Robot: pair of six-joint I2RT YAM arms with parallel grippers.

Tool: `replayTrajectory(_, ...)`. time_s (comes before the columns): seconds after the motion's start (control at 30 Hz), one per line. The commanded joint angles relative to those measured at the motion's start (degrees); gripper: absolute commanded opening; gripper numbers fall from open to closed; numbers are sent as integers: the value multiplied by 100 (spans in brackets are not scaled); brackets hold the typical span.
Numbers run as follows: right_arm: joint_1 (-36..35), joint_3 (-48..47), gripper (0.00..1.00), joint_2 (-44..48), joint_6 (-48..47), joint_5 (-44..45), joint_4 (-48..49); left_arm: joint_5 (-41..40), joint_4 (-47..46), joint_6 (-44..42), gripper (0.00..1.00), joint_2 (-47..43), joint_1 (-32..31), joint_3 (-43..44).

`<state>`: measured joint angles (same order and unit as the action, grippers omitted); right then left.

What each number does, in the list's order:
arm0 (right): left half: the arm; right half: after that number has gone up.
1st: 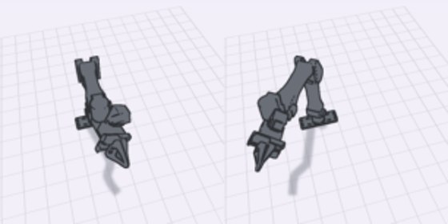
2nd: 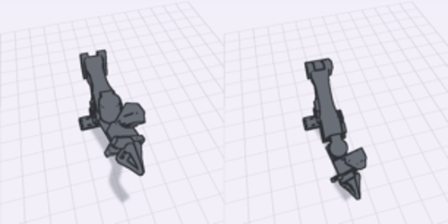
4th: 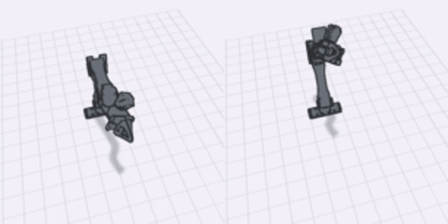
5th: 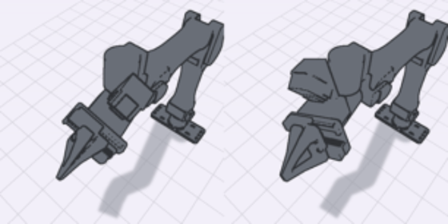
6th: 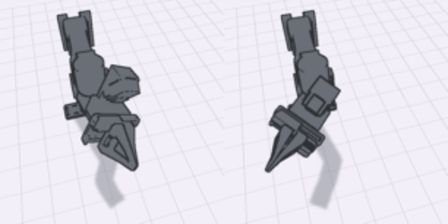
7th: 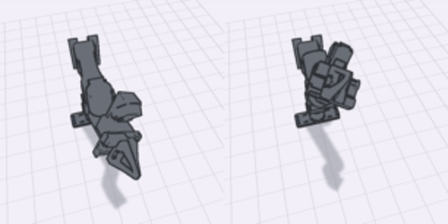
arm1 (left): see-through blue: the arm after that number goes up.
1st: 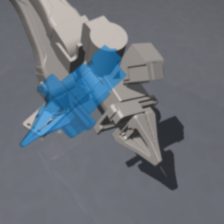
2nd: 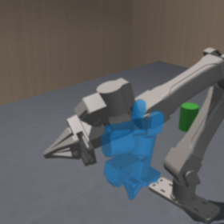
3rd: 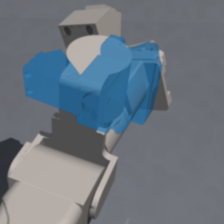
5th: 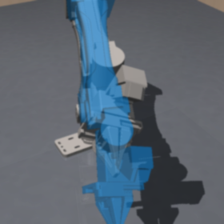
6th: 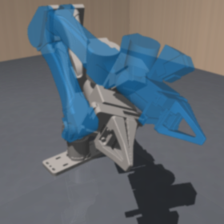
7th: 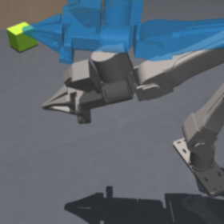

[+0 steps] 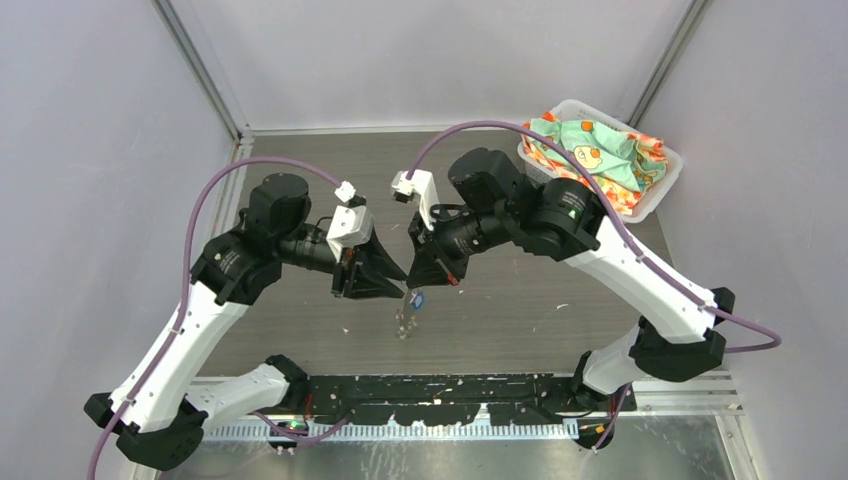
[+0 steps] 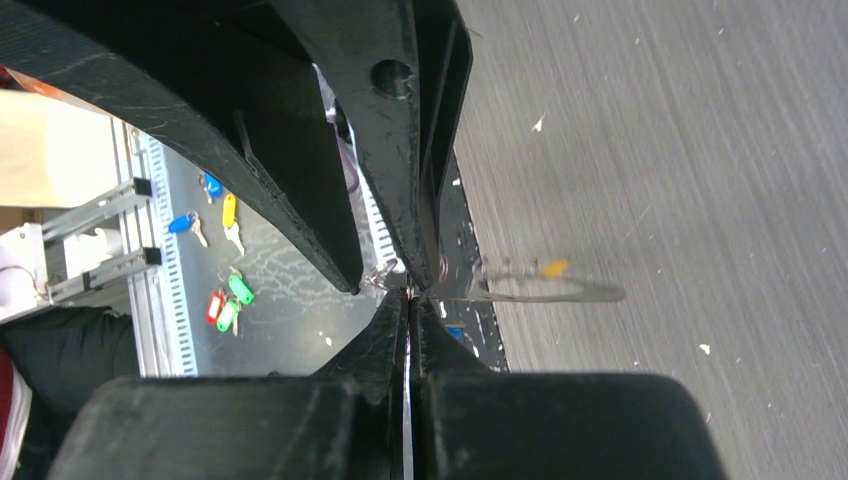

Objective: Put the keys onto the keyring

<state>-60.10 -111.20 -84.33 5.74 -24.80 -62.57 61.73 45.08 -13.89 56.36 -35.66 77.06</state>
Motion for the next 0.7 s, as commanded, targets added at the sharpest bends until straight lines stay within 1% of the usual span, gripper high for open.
replayTrajectory(0.0,-63,-438,1,-61,-136,-60,-465,191,130,-257,30,-33,-18,146)
replayTrajectory(0.13,-109,-577,1,-164,-180,-90,-526,217,122,-250,21,-26,-14,46)
replayTrajectory(0.27,-140,-710,1,-290,-200,-155,-554,252,176,-304,19,-4,-17,-18)
replayTrajectory(0.33,-166,-783,1,-359,-213,-181,-599,217,206,-325,21,21,-17,-12)
replayTrajectory(0.43,-189,-898,1,-456,-254,-202,-708,160,232,-347,32,59,-14,30)
replayTrajectory(0.57,-221,-1022,1,-541,-288,-220,-778,187,313,-378,38,110,-16,78)
replayTrajectory(0.6,-226,-1045,1,-560,-300,-226,-783,192,335,-393,39,124,-15,73)
replayTrajectory(0.67,-231,-1074,1,-593,-308,-244,-783,227,409,-463,35,145,-16,72)
